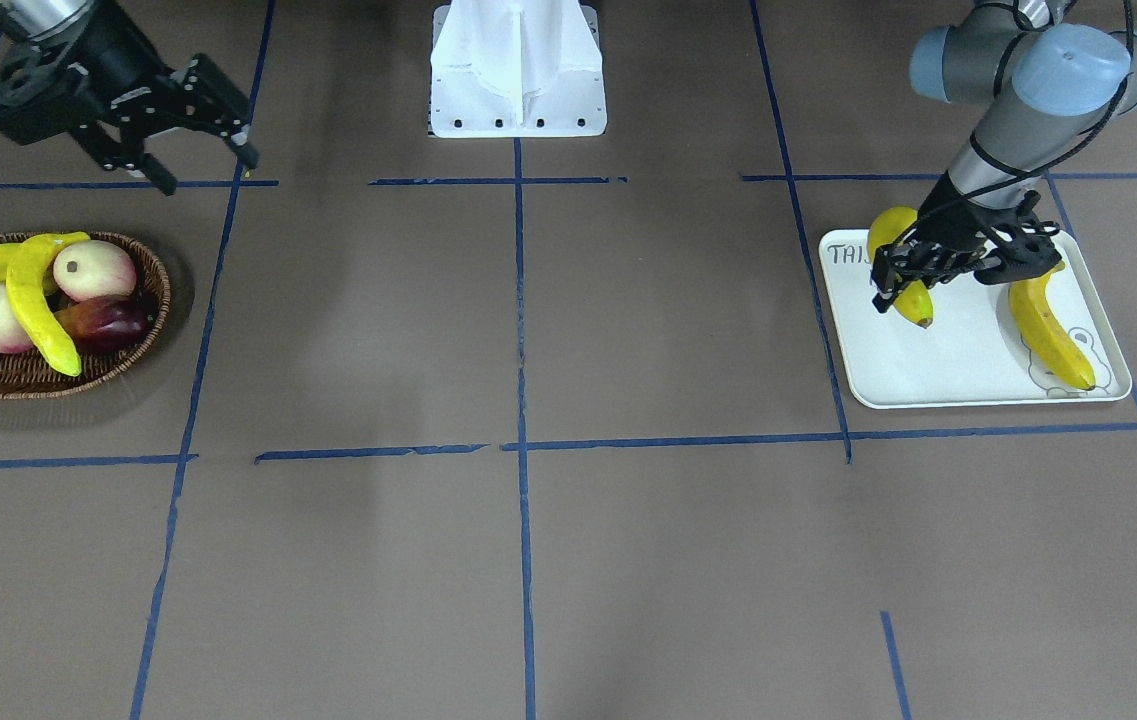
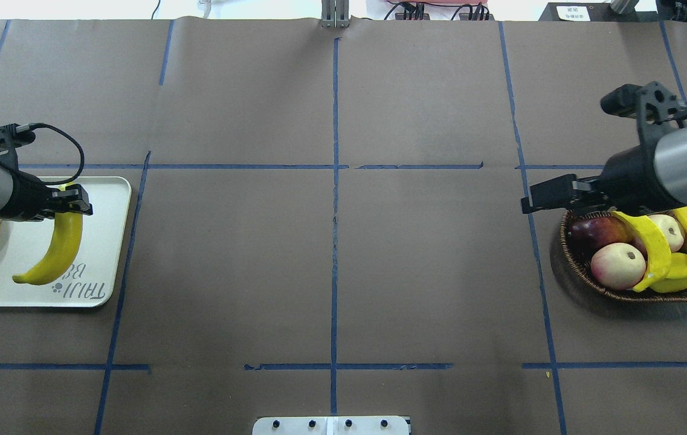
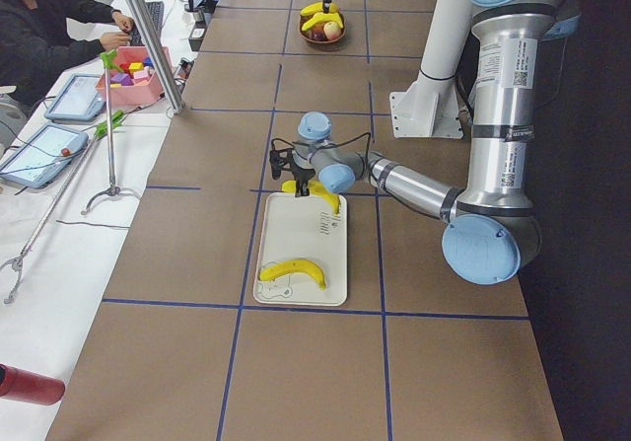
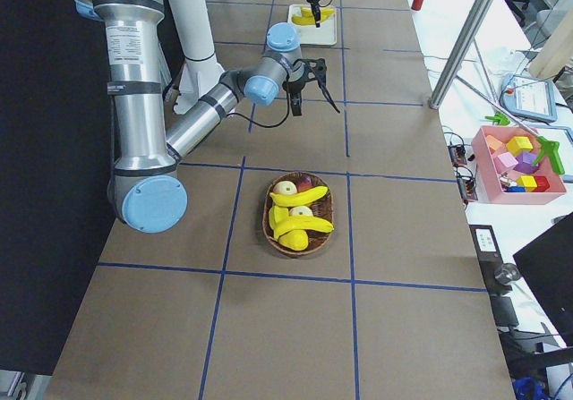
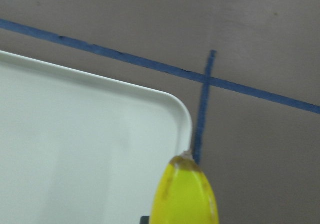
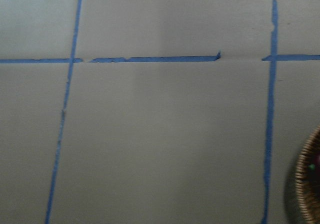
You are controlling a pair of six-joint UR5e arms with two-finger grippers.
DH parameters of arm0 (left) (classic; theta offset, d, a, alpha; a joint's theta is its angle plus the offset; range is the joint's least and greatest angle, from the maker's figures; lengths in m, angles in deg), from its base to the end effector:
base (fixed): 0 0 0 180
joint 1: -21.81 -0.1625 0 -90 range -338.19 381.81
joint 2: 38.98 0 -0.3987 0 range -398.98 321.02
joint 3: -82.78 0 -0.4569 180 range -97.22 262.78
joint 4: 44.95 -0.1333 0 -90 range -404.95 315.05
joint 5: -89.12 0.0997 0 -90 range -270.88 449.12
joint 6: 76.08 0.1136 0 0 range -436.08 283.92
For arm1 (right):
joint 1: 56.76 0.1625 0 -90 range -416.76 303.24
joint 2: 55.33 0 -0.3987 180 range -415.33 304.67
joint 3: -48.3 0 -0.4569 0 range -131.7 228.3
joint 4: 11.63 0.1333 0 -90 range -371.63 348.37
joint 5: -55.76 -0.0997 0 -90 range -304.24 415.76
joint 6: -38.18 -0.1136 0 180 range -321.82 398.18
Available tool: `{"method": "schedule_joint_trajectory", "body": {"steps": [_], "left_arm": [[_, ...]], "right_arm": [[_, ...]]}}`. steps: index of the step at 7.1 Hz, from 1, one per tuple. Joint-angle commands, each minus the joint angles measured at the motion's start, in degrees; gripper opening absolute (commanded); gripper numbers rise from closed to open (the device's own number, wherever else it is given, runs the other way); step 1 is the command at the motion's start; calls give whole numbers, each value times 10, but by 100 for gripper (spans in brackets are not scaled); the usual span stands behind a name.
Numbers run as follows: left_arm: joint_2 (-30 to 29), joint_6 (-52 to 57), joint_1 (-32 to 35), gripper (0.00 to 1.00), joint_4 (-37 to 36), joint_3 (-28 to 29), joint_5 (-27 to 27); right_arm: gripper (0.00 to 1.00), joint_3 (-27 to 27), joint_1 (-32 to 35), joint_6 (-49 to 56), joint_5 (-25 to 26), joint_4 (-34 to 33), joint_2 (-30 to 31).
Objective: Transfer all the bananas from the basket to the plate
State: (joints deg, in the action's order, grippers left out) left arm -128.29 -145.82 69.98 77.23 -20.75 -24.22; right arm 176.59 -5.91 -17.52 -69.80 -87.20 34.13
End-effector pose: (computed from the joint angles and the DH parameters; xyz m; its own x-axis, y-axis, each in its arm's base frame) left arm 0.3243 -0.4947 0.4628 0.6144 -0.2098 -0.7606 0.3032 0.9527 -0.0178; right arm -0.2594 -0.4251 0.2501 0.5017 -0.1099 0.8580 -0.0653 0.9843 0.1642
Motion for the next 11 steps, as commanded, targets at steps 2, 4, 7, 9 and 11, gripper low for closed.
{"method": "schedule_joint_trajectory", "body": {"steps": [2,4,7,9,11], "left_arm": [[7,78,20,0,0,64,54],[9,105,26,32,0,70,61],[11,140,44,99,-1,60,38],[7,151,116,99,-3,51,-60],[-2,152,134,99,-20,33,-95]], "right_arm": [[100,-11,42,79,-24,-1,42],[100,-13,49,80,-24,0,47],[100,-16,88,164,-24,-35,85],[100,-18,93,208,-22,-63,109],[100,-30,104,262,-14,-58,151]]}}
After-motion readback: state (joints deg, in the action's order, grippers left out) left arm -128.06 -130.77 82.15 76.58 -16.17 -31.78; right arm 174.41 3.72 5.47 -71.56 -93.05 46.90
